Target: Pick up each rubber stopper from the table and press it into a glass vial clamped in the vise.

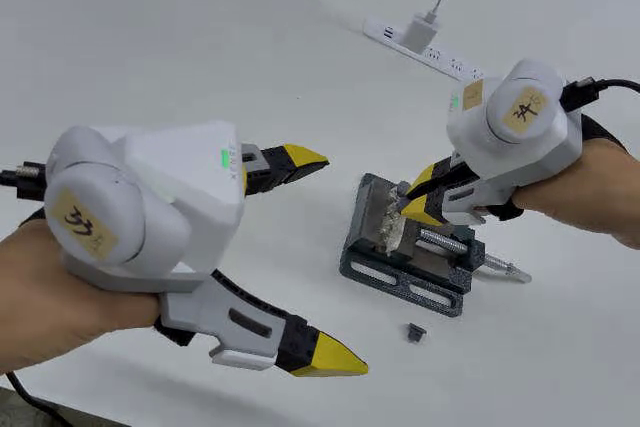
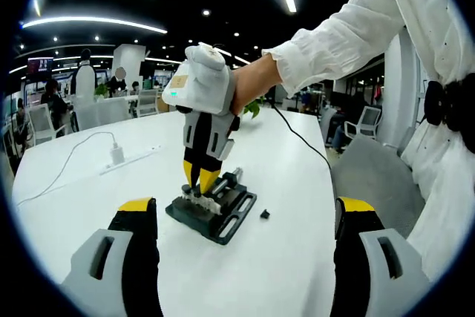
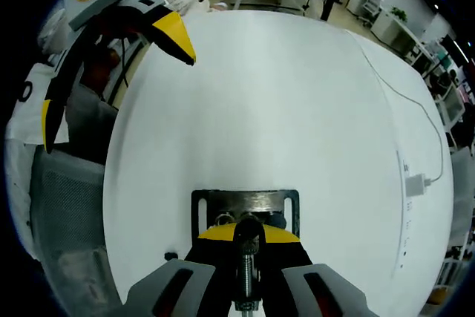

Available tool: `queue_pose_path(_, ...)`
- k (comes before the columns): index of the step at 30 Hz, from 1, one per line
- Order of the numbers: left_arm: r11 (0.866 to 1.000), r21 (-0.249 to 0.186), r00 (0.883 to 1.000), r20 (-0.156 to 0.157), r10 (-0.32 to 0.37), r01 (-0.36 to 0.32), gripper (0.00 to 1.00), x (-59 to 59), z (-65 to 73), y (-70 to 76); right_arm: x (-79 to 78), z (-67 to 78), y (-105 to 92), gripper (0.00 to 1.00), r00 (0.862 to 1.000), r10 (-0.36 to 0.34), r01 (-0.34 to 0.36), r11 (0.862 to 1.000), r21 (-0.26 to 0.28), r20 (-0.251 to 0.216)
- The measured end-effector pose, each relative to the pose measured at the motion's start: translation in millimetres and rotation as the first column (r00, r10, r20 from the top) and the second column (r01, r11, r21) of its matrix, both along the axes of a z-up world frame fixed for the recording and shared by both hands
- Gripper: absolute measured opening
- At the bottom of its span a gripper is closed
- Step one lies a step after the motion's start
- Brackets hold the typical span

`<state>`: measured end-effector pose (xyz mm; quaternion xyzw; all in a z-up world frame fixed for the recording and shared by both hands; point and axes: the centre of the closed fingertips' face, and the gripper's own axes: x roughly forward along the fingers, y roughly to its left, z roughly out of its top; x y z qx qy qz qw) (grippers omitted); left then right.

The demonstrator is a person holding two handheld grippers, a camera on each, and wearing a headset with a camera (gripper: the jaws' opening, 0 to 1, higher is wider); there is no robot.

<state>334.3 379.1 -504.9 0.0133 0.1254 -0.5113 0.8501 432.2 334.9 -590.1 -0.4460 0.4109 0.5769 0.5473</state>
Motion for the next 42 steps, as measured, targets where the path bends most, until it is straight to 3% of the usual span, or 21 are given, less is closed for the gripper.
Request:
queue_pose_path(18,1.000,-0.006,1.000,-0.006,0.002,-0.002,0.99,-0.7,-2.6,1.4,-1.8,-0.4,0.5,0.05,1.000,0.023,-0.023,0.999,-0.041,-0.002)
queue_pose_path(27,1.000,-0.014,1.000,-0.012,0.004,-0.004,0.98,0.5,-2.4,1.2,2.9,-2.6,1.5,0.04,0.999,-0.036,0.034,0.998,-0.045,-0.036)
queue_pose_path(36,1.000,-0.023,1.000,-0.015,0.004,-0.005,0.97,2.0,-1.4,-0.5,-0.3,-2.9,1.8,0.03,0.998,-0.062,0.061,0.997,-0.052,-0.023)
queue_pose_path(42,1.000,-0.026,1.000,-0.015,0.005,-0.005,0.97,2.0,-0.5,-2.7,5.0,-6.7,2.9,0.03,0.993,-0.114,0.112,0.992,-0.057,-0.039)
